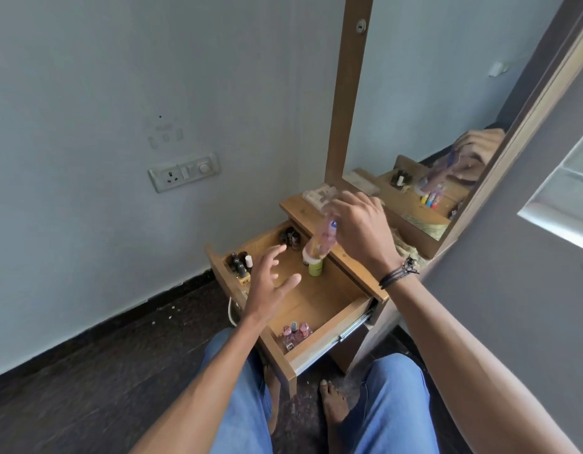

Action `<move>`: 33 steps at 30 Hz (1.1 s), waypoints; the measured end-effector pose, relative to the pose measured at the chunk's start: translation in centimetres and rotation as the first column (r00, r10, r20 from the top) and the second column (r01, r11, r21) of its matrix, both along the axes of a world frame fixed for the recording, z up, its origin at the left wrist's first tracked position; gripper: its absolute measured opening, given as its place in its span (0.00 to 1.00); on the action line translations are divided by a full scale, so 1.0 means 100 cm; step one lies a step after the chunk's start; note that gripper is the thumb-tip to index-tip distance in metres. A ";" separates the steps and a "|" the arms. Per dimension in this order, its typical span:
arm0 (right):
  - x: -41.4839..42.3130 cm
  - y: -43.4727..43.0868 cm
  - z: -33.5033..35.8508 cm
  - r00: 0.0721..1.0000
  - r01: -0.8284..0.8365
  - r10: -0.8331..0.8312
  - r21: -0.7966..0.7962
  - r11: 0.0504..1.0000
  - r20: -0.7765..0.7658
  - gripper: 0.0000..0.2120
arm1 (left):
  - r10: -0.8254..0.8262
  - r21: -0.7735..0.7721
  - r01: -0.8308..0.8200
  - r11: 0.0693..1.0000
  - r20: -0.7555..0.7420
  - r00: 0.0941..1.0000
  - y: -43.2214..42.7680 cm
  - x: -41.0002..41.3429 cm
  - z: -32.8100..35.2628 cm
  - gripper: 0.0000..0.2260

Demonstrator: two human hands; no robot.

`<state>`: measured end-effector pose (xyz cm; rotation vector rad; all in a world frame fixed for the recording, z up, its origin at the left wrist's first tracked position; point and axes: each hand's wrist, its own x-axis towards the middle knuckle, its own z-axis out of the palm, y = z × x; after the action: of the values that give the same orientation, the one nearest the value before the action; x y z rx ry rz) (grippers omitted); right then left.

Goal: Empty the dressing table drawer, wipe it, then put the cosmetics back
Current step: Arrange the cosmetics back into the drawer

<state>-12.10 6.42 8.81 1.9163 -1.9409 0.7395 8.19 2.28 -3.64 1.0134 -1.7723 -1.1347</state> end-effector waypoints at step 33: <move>0.071 0.012 -0.163 0.612 -0.246 -0.197 0.421 0.873 0.766 0.41 | 0.172 0.285 -0.271 0.919 0.329 0.928 -0.037 0.005 -0.022 0.22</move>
<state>-4.98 7.66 -7.50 2.0822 -2.8793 1.4175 8.65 -1.41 -5.84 1.6209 -1.6664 -1.2000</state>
